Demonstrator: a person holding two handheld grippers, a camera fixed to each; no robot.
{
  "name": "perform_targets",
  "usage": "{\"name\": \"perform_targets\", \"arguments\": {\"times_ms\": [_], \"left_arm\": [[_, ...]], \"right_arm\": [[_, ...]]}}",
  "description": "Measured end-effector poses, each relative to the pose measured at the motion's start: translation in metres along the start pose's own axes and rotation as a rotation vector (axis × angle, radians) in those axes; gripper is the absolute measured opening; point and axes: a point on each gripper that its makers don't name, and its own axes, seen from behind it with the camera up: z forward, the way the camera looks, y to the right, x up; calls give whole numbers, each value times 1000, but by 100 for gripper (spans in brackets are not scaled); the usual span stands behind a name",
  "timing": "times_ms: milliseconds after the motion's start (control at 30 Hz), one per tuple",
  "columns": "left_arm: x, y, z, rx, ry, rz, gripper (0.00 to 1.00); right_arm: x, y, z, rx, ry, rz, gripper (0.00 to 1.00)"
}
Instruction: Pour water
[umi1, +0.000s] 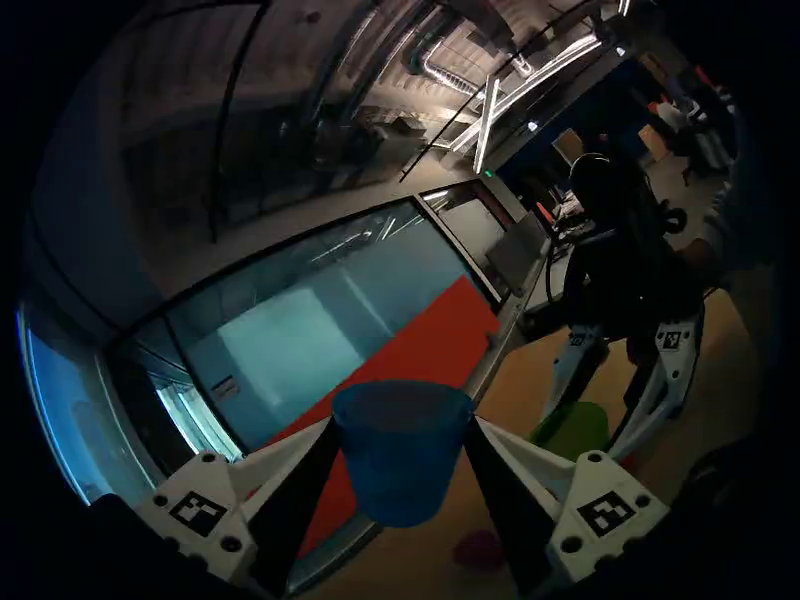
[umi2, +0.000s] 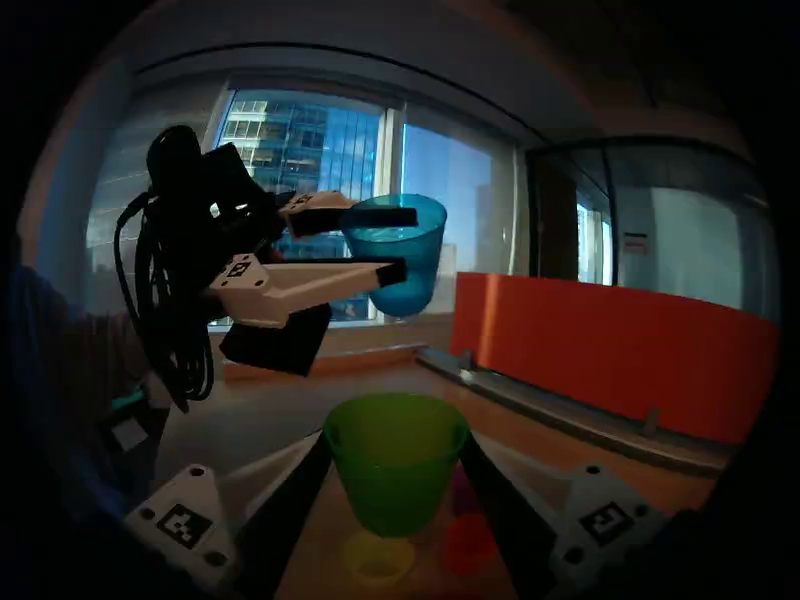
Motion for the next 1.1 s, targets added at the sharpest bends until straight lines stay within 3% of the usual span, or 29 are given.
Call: {"name": "perform_targets", "arguments": {"times_ms": [867,1100], "left_arm": [[25,-7,8,28,1,303,85],[28,-10,10,38,3,341,85]], "right_arm": [[-7,-4,9,18,-6,16,92],[-8,-4,8,17,-6,17,92]]}}
